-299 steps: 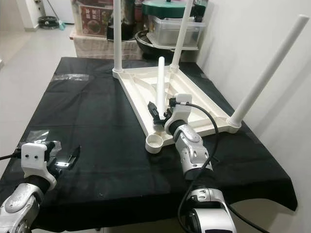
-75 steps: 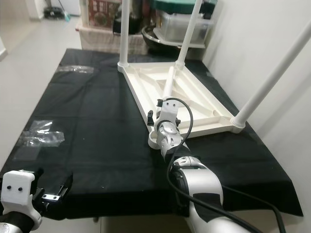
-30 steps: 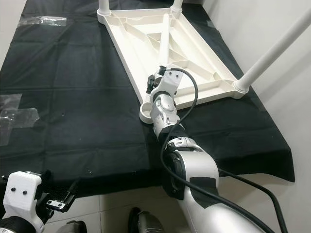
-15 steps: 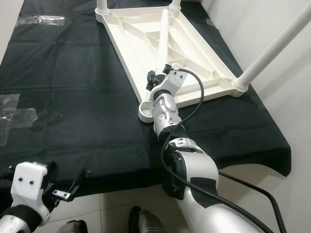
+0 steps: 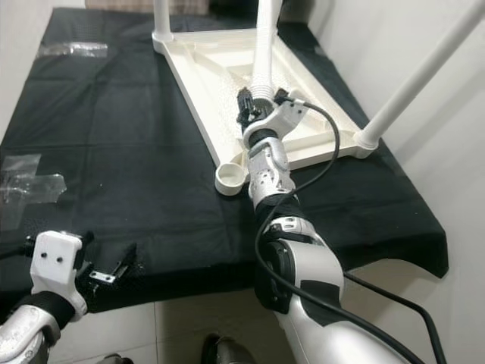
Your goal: Building children table
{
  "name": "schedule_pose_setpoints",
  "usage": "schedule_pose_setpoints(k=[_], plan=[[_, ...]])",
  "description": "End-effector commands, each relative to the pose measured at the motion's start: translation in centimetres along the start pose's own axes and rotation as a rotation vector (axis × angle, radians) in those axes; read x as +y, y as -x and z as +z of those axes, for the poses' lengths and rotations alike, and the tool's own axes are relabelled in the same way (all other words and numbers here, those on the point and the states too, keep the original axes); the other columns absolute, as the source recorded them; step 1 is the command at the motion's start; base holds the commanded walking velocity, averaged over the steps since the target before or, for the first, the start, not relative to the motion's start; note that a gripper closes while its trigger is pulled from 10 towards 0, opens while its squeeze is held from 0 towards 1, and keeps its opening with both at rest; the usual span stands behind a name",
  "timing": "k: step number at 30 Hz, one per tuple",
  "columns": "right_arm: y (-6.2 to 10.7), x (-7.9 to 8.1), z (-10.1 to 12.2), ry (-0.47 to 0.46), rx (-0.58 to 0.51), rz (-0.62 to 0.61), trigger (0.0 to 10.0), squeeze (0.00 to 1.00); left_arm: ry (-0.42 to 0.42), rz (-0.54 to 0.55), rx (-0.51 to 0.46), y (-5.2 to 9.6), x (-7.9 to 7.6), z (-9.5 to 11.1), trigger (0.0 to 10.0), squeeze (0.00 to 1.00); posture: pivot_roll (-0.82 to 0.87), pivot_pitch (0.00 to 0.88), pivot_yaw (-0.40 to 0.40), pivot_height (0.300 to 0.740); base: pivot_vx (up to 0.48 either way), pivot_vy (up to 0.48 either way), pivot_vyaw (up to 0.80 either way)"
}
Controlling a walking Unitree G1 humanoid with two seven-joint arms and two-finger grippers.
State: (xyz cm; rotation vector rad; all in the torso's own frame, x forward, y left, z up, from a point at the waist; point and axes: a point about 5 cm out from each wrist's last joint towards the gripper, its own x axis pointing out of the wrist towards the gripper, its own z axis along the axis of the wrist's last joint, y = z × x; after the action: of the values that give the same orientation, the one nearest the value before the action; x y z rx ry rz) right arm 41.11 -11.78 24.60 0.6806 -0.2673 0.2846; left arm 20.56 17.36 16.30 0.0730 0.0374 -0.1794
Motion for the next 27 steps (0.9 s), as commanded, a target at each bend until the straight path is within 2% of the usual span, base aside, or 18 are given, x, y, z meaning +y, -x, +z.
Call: schedule_pose_setpoints(k=[1, 2, 4, 5, 7, 9, 11, 12, 14, 15, 16, 17, 18, 20, 22, 24, 26, 27], plan=[[0.5, 0.7, 0.3, 0.01, 0.021, 0.167, 0.0, 0.0, 0.039, -0.008, -0.024, -0.2, 0.6, 0.2, 10.0, 0.0, 0.06, 0.0, -0.115, 0.74, 0.0, 0.0, 0.0], [0.5, 0.7, 0.3, 0.01, 0.021, 0.167, 0.0, 0.0, 0.039, -0.008, -0.024, -0.2, 0.6, 0.2, 10.0, 0.0, 0.06, 0.0, -0.115, 0.74, 0.0, 0.0, 0.0], [1.6, 0.3, 0.3, 0.029, 0.06, 0.277, 0.0, 0.0, 0.095, -0.018, -0.071, -0.6, 1.1, 1.0, 10.0, 0.0, 0.06, 0.0, -0.109, 0.74, 0.0, 0.0, 0.0], [1.6, 0.3, 0.3, 0.029, 0.06, 0.277, 0.0, 0.0, 0.095, -0.018, -0.071, -0.6, 1.1, 1.0, 10.0, 0.0, 0.06, 0.0, -0.109, 0.74, 0.0, 0.0, 0.0], [2.9, -0.4, 0.0, 0.063, 0.115, 0.367, 0.0, 0.0, 0.163, -0.037, -0.118, -0.9, 1.6, 1.7, 10.0, 0.0, 0.05, 0.0, -0.105, 0.74, 0.0, 0.0, 0.0], [2.9, -0.4, 0.0, 0.063, 0.115, 0.367, 0.0, 0.0, 0.163, -0.037, -0.118, -0.9, 1.6, 1.7, 10.0, 0.0, 0.05, 0.0, -0.105, 0.74, 0.0, 0.0, 0.0], [4.4, -1.7, -0.3, 0.096, 0.18, 0.42, 0.0, 0.0, 0.237, -0.078, -0.166, -1.1, 1.8, 2.5, 10.0, 0.0, 0.05, 0.0, -0.103, 0.74, 0.0, 0.0, 0.0], [4.4, -1.7, -0.3, 0.096, 0.18, 0.42, 0.0, 0.0, 0.237, -0.078, -0.166, -1.1, 1.8, 2.5, 10.0, 0.0, 0.05, 0.0, -0.103, 0.74, 0.0, 0.0, 0.0], [6.1, -3.1, -0.3, 0.102, 0.246, 0.469, 0.0, 0.0, 0.337, -0.125, -0.246, -1.1, 2.0, 3.7, 10.0, 0.0, 0.05, 0.0, -0.101, 0.74, 0.0, 0.0, 0.0], [6.1, -3.1, -0.3, 0.102, 0.246, 0.469, 0.0, 0.0, 0.337, -0.125, -0.246, -1.1, 2.0, 3.7, 10.0, 0.0, 0.05, 0.0, -0.101, 0.74, 0.0, 0.0, 0.0], [6.7, -3.4, -0.4, 0.102, 0.268, 0.486, 0.0, 0.0, 0.371, -0.139, -0.274, -1.1, 2.0, 4.1, 10.0, 0.0, 0.05, 0.0, -0.101, 0.74, 0.0, 0.0, 0.0], [7.2, -3.7, -0.6, 0.088, 0.294, 0.508, 0.0, 0.0, 0.418, -0.152, -0.31, -1.1, 2.2, 4.6, 10.0, 0.0, 0.05, 0.0, -0.104, 0.74, 0.0, 0.0, 0.0], [7.2, -3.7, -0.6, 0.088, 0.294, 0.508, 0.0, 0.0, 0.418, -0.152, -0.31, -1.1, 2.2, 4.6, 10.0, 0.0, 0.05, 0.0, -0.104, 0.74, 0.0, 0.0, 0.0], [8.4, -3.6, -1.5, 0.031, 0.366, 0.58, 0.0, 0.0, 0.555, -0.16, -0.401, -1.2, 3.0, 5.6, 10.0, 0.0, 0.06, 0.0, -0.109, 0.74, 0.0, 0.0, 0.0], [8.4, -3.6, -1.5, 0.031, 0.366, 0.58, 0.0, 0.0, 0.555, -0.16, -0.401, -1.2, 3.0, 5.6, 10.0, 0.0, 0.06, 0.0, -0.109, 0.74, 0.0, 0.0, 0.0], [9.3, -3.4, -2.3, -0.021, 0.423, 0.635, 0.0, 0.0, 0.667, -0.166, -0.471, -1.2, 3.7, 6.3, 10.0, 0.0, 0.06, 0.0, -0.114, 0.74, 0.0, 0.0, 0.0], [9.3, -3.4, -2.3, -0.021, 0.423, 0.635, 0.0, 0.0, 0.667, -0.166, -0.471, -1.2, 3.7, 6.3, 10.0, 0.0, 0.06, 0.0, -0.114, 0.74, 0.0, 0.0, 0.0], [9.9, -3.1, -2.8, -0.048, 0.451, 0.665, 0.0, 0.0, 0.722, -0.178, -0.501, -1.1, 3.9, 6.6, 10.0, 0.0, 0.06, 0.0, -0.116, 0.74, 0.0, 0.0, 0.0]])
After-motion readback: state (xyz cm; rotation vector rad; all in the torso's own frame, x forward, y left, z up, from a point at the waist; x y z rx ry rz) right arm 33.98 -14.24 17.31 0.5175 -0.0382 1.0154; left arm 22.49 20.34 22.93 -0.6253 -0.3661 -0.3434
